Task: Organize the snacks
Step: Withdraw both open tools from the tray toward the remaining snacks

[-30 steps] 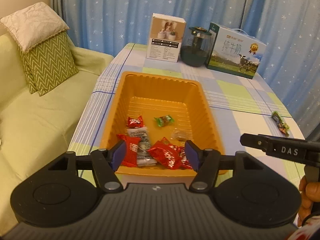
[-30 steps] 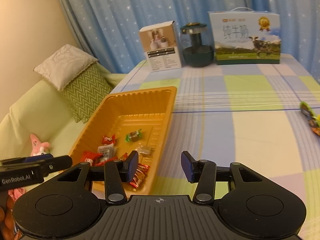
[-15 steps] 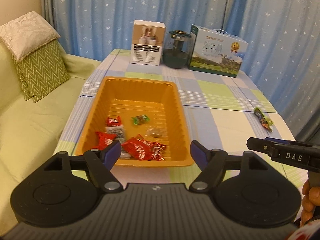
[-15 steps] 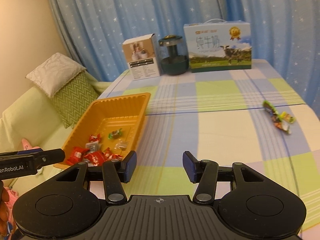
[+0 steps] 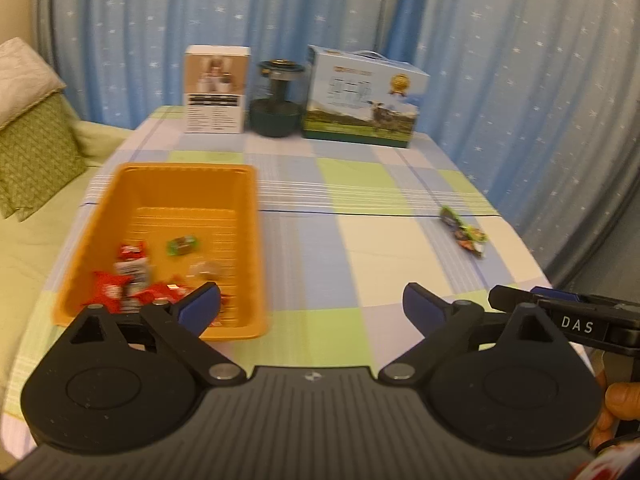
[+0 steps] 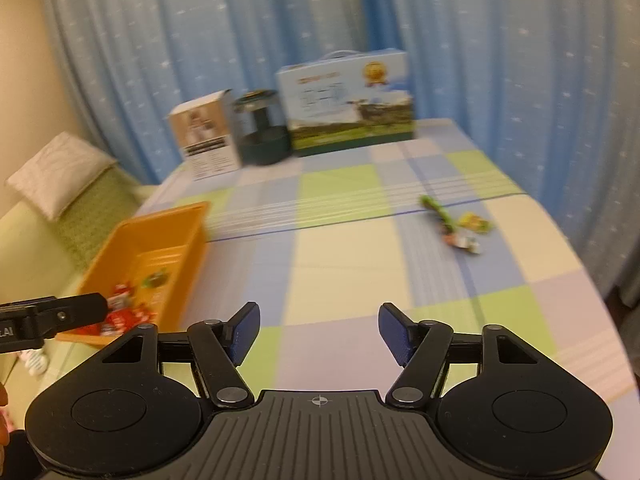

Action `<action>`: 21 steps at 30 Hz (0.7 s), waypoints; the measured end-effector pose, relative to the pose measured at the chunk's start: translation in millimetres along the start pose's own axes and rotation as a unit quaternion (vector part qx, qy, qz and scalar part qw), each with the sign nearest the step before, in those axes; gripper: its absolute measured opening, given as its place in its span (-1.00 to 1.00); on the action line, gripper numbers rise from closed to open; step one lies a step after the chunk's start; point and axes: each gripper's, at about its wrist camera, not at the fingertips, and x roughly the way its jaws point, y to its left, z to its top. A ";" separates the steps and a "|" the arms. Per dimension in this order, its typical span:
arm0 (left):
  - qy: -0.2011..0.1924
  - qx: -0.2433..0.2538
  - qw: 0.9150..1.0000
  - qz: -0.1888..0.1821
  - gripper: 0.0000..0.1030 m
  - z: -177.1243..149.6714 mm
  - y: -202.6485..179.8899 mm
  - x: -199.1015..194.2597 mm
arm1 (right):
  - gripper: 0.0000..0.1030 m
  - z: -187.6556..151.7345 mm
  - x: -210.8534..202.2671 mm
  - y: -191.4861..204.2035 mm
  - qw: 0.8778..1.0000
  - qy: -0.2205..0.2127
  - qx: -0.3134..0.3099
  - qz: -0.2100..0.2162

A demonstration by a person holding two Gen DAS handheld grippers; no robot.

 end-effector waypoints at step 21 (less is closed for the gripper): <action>-0.003 0.013 0.999 -0.040 0.94 14.7 -122.2 88.7 | 0.35 26.8 6.2 -132.9 0.996 -0.011 0.029 -0.081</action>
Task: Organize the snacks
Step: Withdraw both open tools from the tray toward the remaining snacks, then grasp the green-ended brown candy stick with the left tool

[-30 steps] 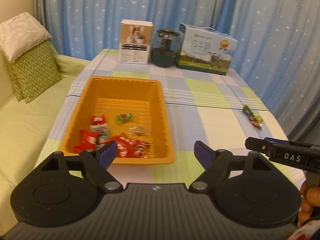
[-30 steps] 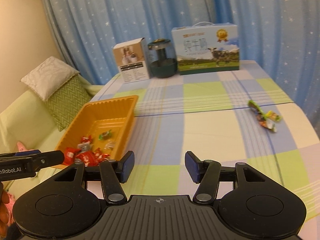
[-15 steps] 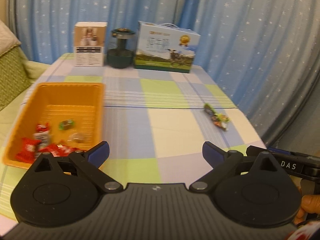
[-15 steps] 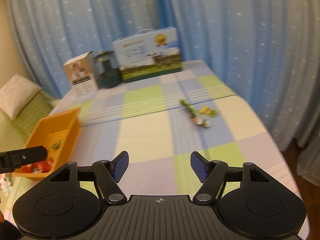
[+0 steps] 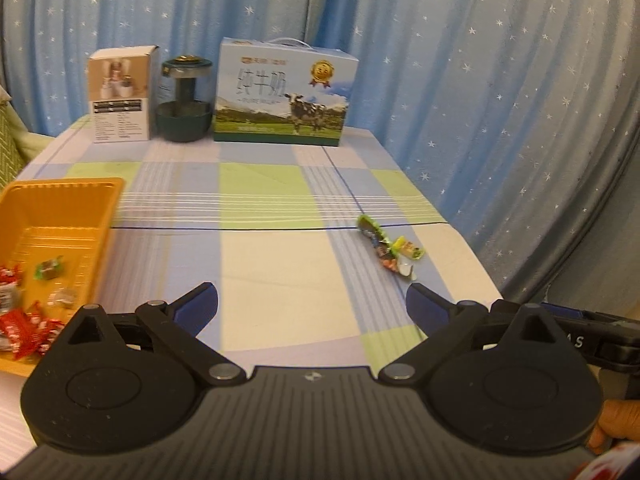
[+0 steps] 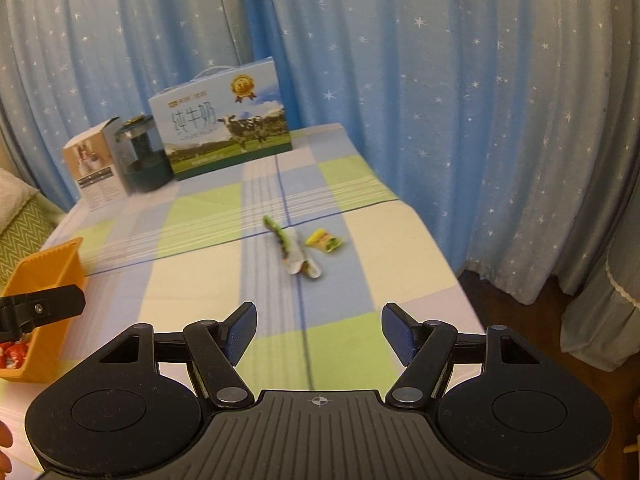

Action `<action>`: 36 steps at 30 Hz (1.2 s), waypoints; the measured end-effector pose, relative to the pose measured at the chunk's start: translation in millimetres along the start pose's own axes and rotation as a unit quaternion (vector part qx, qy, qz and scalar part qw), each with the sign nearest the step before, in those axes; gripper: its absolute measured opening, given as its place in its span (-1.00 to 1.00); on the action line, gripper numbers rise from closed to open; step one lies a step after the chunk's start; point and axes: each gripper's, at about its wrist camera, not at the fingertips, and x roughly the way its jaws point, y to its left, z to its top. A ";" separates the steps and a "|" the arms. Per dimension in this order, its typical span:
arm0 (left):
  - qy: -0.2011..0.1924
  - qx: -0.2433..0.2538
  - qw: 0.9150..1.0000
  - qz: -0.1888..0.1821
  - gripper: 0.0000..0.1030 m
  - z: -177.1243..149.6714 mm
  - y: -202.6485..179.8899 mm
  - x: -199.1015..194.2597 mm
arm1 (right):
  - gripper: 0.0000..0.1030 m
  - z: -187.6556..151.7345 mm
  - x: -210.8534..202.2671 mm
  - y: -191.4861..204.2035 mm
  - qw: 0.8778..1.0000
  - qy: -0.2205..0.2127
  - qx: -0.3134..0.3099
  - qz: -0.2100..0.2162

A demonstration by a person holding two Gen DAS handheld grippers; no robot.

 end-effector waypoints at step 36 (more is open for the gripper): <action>0.050 -0.032 0.996 -0.066 0.38 16.2 -55.2 190.7 | 0.10 43.3 137.1 -72.8 1.000 0.008 -0.004 -0.009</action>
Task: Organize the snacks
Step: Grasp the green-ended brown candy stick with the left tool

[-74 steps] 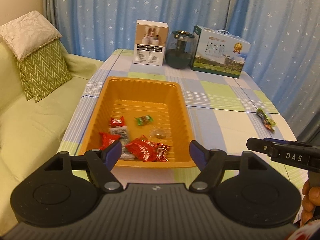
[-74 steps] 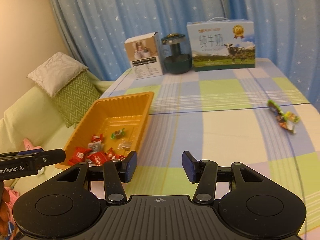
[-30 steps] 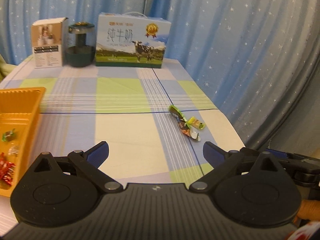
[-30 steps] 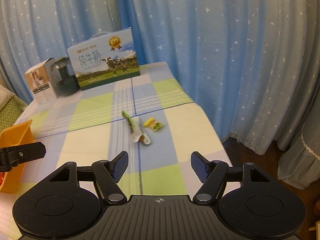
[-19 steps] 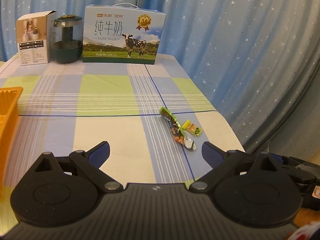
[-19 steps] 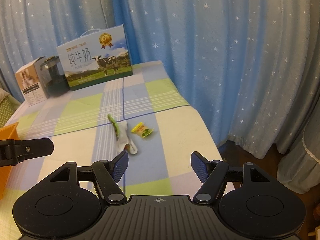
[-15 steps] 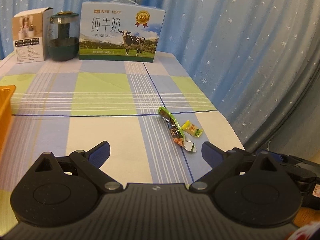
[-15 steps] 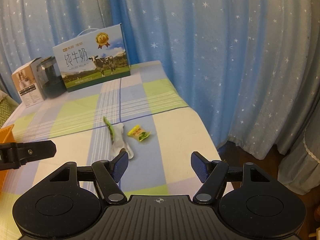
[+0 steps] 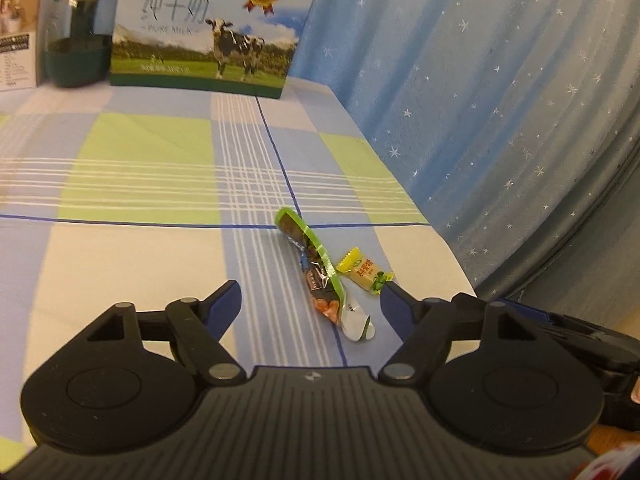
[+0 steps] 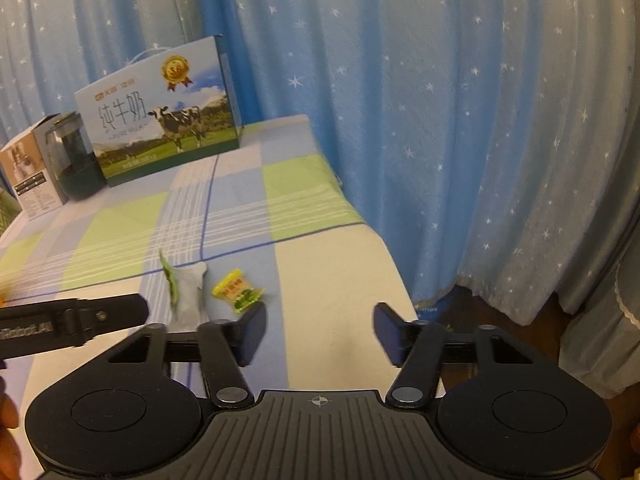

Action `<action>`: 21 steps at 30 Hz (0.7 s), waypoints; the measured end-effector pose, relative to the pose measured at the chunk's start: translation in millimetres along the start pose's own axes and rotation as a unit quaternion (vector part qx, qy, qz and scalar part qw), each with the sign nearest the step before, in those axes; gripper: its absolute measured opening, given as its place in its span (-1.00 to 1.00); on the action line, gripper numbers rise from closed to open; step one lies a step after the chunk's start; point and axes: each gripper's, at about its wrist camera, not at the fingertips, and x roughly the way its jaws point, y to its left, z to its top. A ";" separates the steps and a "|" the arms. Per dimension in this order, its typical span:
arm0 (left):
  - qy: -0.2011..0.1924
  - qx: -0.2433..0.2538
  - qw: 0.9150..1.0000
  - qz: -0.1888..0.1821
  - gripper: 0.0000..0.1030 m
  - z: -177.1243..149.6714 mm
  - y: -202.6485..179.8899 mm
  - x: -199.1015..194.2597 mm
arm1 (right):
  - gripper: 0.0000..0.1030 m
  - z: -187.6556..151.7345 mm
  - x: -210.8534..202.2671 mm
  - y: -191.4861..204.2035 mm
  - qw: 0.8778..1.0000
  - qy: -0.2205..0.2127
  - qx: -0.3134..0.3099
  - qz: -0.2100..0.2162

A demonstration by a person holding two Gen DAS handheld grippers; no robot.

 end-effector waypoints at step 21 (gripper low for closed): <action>0.027 0.070 0.997 -0.006 -0.60 2.7 0.5 39.2 | 0.05 1.8 23.3 5.7 1.000 -0.006 -0.019 0.009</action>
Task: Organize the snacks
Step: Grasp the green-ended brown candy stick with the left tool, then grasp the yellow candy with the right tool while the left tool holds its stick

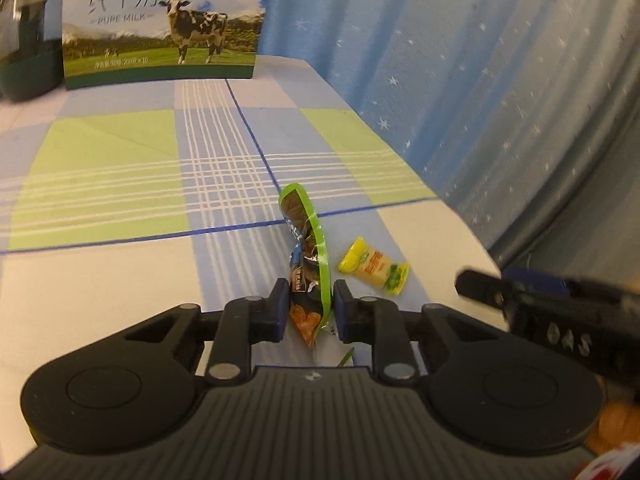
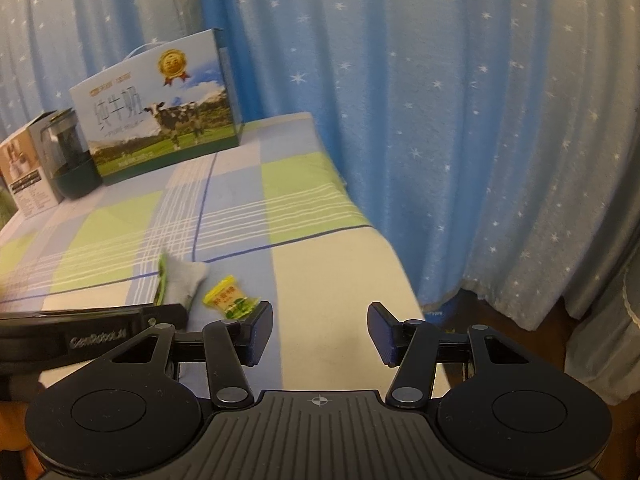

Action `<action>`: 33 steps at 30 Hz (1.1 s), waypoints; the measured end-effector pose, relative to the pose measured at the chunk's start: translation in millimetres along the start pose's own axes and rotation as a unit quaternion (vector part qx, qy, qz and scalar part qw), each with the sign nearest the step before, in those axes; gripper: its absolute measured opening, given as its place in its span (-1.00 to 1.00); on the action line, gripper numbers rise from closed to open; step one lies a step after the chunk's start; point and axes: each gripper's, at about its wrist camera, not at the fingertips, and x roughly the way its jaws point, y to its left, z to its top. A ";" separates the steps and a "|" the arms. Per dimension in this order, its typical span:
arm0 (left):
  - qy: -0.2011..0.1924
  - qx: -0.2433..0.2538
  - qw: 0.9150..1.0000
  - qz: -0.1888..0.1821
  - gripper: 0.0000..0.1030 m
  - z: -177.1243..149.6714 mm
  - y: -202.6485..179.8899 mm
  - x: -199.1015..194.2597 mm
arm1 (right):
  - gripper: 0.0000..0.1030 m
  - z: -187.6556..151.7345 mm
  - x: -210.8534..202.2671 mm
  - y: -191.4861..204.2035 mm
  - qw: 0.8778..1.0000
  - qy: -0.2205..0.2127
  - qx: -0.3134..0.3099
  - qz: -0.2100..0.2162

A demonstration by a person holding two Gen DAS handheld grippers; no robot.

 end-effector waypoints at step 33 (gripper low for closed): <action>-0.004 0.010 0.999 0.052 -0.48 -46.9 58.4 -73.4 | -0.43 -5.1 53.9 65.8 0.986 0.027 -0.148 0.073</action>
